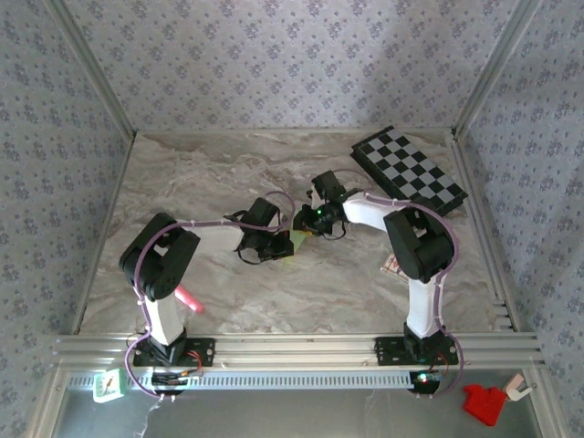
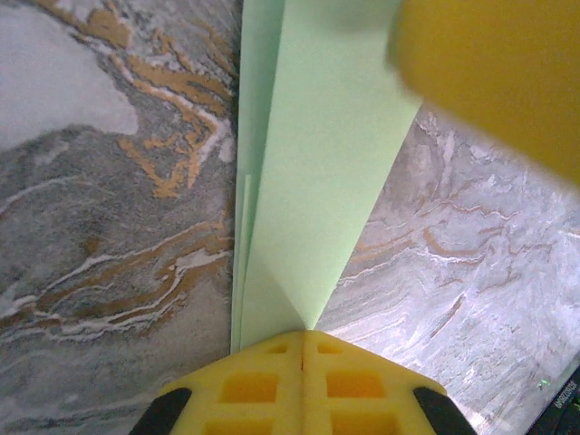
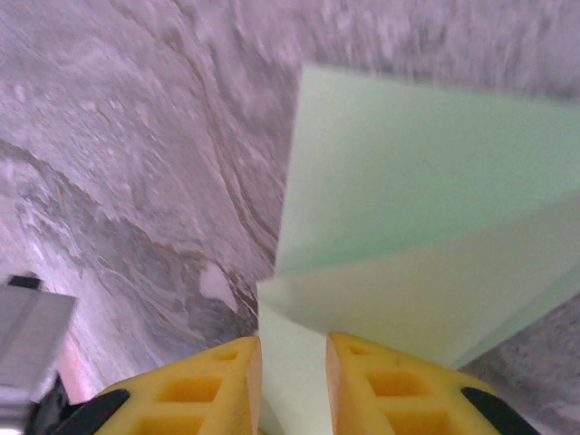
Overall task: Fold a paper plane with a square sheet of paper (pick it up from the middle)
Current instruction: Fold the wing for the fifth time at the center of the table.
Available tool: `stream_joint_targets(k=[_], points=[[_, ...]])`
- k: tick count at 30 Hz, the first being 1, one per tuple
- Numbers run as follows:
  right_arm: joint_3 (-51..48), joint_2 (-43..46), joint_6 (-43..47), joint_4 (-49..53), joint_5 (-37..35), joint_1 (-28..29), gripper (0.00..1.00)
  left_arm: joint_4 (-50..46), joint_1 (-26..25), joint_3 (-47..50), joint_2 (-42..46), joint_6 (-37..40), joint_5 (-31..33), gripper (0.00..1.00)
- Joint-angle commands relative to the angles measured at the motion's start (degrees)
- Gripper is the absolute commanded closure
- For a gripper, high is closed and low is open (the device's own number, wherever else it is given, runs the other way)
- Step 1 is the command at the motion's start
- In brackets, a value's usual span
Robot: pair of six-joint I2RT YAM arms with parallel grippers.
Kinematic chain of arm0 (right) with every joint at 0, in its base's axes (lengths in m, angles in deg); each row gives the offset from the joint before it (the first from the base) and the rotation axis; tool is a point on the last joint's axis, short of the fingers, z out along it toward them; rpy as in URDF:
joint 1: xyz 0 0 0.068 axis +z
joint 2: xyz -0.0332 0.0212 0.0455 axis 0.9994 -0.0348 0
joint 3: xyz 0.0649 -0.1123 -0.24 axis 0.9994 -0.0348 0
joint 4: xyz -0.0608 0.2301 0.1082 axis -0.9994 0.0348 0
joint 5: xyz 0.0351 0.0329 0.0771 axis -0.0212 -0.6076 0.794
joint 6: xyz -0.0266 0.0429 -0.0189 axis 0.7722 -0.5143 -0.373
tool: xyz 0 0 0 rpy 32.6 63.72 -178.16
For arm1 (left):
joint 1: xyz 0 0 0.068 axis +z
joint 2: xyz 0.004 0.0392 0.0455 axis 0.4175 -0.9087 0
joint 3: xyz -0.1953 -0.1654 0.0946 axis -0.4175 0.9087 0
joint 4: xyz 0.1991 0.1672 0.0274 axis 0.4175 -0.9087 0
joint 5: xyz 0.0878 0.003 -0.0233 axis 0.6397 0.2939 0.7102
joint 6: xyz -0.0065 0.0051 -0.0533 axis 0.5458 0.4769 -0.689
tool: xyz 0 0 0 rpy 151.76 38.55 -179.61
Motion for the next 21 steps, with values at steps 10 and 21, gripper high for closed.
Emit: stream_joint_targets(k=[10, 21], points=[[4.1, -4.2, 5.3, 4.6, -2.1, -2.1, 0.73, -5.2, 0.0, 3.0, -1.2, -0.4, 1.6, 1.00], [1.9, -6.3, 5.1, 4.6, -2.3, -2.1, 0.74, -1.9, 0.2, 0.3, 3.8, 0.7, -1.5, 0.96]])
